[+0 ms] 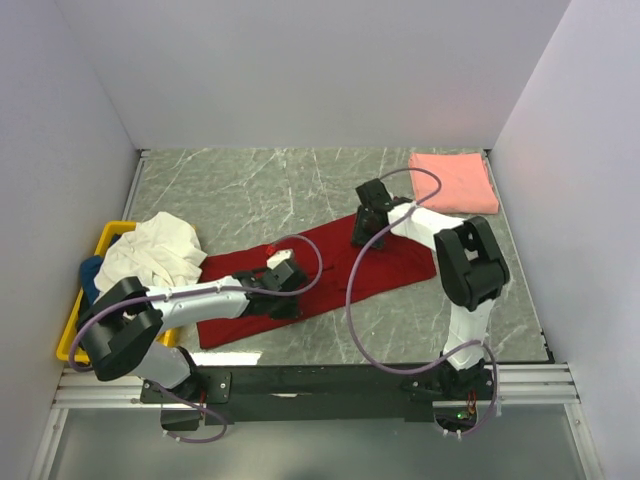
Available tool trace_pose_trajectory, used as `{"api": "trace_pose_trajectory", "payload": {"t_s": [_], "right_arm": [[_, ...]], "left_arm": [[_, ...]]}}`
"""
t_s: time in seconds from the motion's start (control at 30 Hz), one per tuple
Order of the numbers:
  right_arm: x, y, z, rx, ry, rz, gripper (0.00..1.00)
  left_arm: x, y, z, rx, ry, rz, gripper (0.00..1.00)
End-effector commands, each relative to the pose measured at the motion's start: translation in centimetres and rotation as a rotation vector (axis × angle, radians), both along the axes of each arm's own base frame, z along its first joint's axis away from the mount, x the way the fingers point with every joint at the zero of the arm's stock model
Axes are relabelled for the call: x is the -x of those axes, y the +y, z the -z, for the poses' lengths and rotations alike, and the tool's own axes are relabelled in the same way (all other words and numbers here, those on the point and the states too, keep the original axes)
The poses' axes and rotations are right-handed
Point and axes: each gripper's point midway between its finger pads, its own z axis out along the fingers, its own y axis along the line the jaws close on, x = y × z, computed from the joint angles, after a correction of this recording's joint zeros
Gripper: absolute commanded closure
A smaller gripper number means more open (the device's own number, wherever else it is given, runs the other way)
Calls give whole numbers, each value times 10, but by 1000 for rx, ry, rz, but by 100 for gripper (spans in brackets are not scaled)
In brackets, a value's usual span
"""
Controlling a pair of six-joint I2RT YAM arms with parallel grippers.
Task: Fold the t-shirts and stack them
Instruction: Fold the tshirt
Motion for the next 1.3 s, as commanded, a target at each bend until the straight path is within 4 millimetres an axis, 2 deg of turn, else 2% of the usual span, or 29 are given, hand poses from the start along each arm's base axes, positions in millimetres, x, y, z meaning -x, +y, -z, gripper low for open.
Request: {"api": "trace_pose_trajectory", "payload": {"t_s": [0.0,0.17,0.3,0.4,0.43,0.5,0.53,0.57,0.67,0.73,0.8,0.83,0.9,0.93,1.03,1.23,1.27], "right_arm": [[1,19,6,33,45,-81,56],[-13,47,6,46,55,-157,56],[-27,60,9,48,60,-199,56],[-44,54,0,75,32,-199,56],[-55,48,-8,76,8,-185,55],[-66,40,-19,64,-8,-168,53],[-75,37,-32,55,-32,-158,52],[-82,27,-38,49,-41,-132,52],[-89,10,-65,32,-84,-94,51],[-79,6,-80,16,-111,-81,51],[-68,2,-83,2,-109,-58,51],[-55,-2,-81,-5,-112,-50,51],[-42,-7,-77,-23,-114,-20,51],[-26,-7,-71,-45,-106,-27,51],[-8,-16,-58,-43,-90,-8,51],[0,-29,-21,-8,-4,9,52],[-1,-30,-18,-10,4,8,52]], "left_arm": [[13,-20,-13,92,24,-16,95],[17,-35,-19,111,20,0,95],[11,-38,-25,101,-5,-1,94],[-2,-34,-37,58,-62,-12,89],[-13,-34,-46,42,-105,-24,85],[-21,-22,-51,3,-119,-47,80],[-25,-18,-53,-10,-130,-49,77],[-33,-10,-56,-13,-137,-72,76],[-42,11,-52,-52,-142,-106,75],[-42,27,-46,-98,-137,-125,75],[-42,40,-39,-136,-126,-145,76],[-39,47,-33,-156,-114,-153,78],[-34,56,-27,-182,-99,-175,80],[-30,62,-22,-198,-88,-183,82],[-25,73,-17,-218,-86,-215,82],[-26,86,-10,-273,-94,-260,82],[-24,88,-4,-297,-82,-257,82]]}}
